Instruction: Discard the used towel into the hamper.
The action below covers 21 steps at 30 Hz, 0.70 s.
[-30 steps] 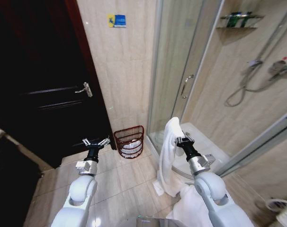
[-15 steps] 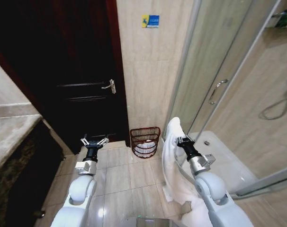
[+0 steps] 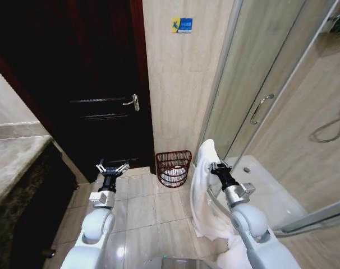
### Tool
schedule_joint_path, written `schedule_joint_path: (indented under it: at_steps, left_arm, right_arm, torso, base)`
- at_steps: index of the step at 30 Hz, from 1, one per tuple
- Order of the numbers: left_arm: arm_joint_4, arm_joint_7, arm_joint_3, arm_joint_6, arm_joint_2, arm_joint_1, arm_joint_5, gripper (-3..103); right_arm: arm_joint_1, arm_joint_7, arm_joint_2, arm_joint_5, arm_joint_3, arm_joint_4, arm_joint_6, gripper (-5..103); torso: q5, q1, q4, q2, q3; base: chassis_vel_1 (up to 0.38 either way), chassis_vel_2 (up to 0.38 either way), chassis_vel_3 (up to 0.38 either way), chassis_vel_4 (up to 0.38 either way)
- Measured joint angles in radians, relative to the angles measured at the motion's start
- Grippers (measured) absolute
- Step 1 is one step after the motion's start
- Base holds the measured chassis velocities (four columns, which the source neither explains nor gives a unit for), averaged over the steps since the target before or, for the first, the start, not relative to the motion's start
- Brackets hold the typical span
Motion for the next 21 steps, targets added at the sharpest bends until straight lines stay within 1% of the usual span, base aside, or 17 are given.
schedule_joint_path:
  at_steps: [21]
  left_arm:
    - [0.0,0.003,0.001,0.0,-0.004,0.0,0.003,100]
  right_arm:
    - [0.012,-0.002,0.008,-0.017,-0.018,-0.01,-0.004,9]
  torso:
    - [0.0,0.0,0.0,0.0,0.0]
  base:
    - [0.059,0.059,-0.058,-0.058]
